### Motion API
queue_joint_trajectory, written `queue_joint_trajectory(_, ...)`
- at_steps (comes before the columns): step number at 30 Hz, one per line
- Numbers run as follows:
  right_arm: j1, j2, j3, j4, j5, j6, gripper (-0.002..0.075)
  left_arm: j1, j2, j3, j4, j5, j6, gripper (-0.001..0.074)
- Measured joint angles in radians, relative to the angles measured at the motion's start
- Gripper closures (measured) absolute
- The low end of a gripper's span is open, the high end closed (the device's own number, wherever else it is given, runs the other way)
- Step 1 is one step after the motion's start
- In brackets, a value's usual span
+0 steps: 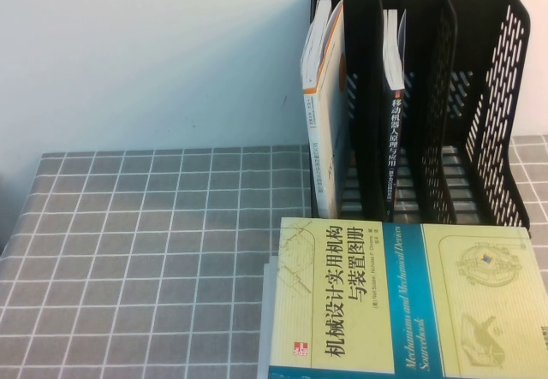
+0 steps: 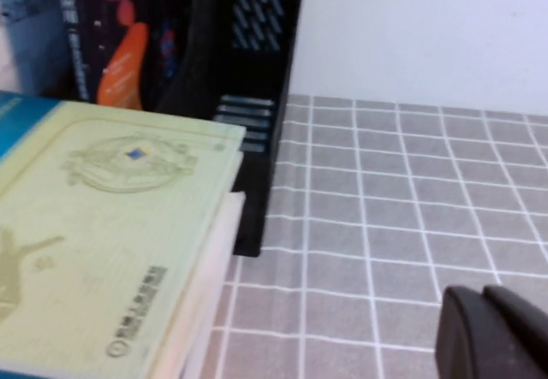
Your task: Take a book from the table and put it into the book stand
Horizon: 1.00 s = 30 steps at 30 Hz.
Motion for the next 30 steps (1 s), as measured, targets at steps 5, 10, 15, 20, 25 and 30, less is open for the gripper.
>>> queue_joint_trajectory(5,-0.059,-0.028,0.121,-0.035,-0.065,0.092,0.0731,0.000,-0.002,0.000,0.000,0.000,0.000,0.0738)
queue_joint_trajectory(10,-0.063,-0.030,0.123,-0.075,-0.032,0.141,0.0731,0.000,-0.002,0.000,0.000,0.000,0.000,0.0738)
queue_joint_trajectory(15,-0.063,-0.030,0.123,-0.094,-0.033,0.142,0.0731,0.000,-0.002,0.000,0.000,0.000,0.000,0.0738)
queue_joint_trajectory(20,-0.063,-0.030,0.123,-0.098,-0.033,0.136,0.0731,0.000,-0.002,0.000,0.000,0.000,0.000,0.0738)
queue_joint_trajectory(25,-0.063,-0.030,0.123,-0.100,-0.033,0.136,0.0731,0.000,-0.002,0.000,0.000,0.000,0.000,0.0738)
queue_joint_trajectory(30,-0.063,-0.030,0.123,-0.102,-0.033,0.136,0.0731,0.000,-0.002,0.000,0.000,0.000,0.004,0.0738)
